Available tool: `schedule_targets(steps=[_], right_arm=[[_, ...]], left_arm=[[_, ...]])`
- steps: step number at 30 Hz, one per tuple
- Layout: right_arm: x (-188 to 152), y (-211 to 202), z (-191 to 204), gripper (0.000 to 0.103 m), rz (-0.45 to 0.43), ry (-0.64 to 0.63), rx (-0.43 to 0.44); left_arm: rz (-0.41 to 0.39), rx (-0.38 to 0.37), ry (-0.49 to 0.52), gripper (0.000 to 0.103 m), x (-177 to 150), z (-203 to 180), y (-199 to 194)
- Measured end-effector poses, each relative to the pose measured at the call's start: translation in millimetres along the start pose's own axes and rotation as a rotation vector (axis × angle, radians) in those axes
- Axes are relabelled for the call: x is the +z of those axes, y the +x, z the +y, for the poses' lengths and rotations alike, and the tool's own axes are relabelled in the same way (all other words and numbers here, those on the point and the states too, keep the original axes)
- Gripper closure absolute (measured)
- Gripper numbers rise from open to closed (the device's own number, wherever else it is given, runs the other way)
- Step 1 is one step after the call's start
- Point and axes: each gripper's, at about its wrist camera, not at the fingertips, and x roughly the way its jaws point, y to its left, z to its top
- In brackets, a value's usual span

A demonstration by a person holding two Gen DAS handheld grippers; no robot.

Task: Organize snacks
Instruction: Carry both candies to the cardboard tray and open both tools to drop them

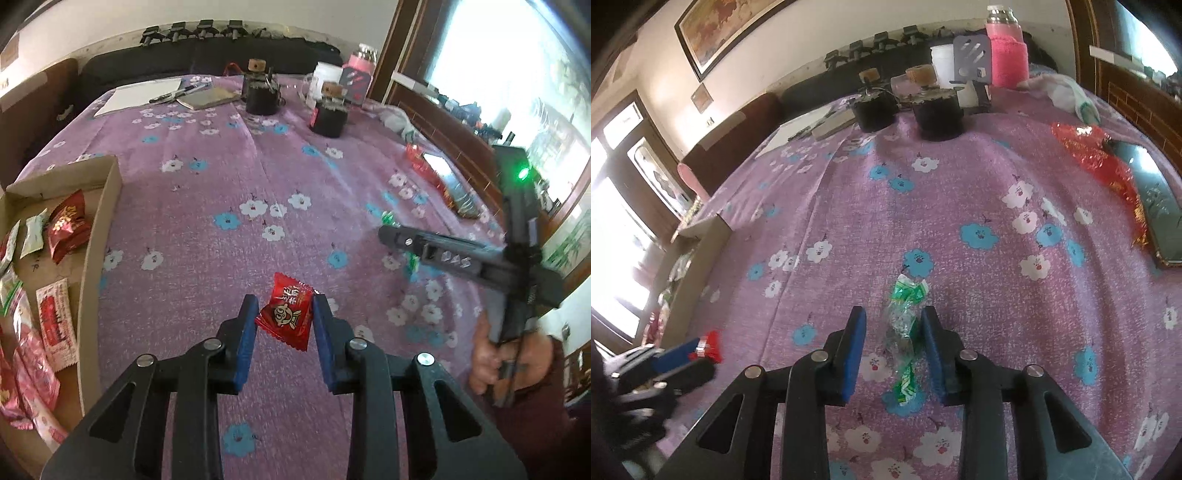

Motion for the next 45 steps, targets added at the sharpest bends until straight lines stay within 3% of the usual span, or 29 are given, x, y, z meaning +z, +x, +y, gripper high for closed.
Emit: schedule_targets(steps=[1, 14, 20, 23, 28, 36, 45], right_arm=[[-0.3, 0.3, 1.1, 0.082, -0.006, -0.009, -0.020], [-1.6, -4.8, -2.5, 0.083, -0.061, 0.018, 0.025], [-1.7, 0.0, 7.1, 0.083, -0.042, -0.018, -0.019], [-0.9, -5.6, 14.1, 0.083, -0.033, -0.003, 0.020], [-0.1, -25.9, 59.4, 0.083, -0.037, -0.048, 0.118], [-6.1, -35.5, 170.5, 0.083, -0.022, -0.251, 0.240], [-8.6, 2.4, 261.5, 0.084, 0.031, -0.376, 0.243]], left_arm=[[-0.007, -0.004, -0.008, 0.076, -0.5, 1.1, -4.0], [-0.115, -0.019, -0.166, 0.076, -25.2, 50.0, -70.6], [-0.183, 0.037, -0.258, 0.076, -43.6, 93.7, -109.0], [-0.211, 0.080, -0.300, 0.076, -52.4, 114.3, -124.6], [-0.239, 0.126, -0.372, 0.076, -65.1, 147.3, -136.4], [-0.214, 0.175, -0.462, 0.075, -83.5, 186.8, -133.5], [-0.148, 0.228, -0.394, 0.075, -91.4, 183.5, -114.9]])
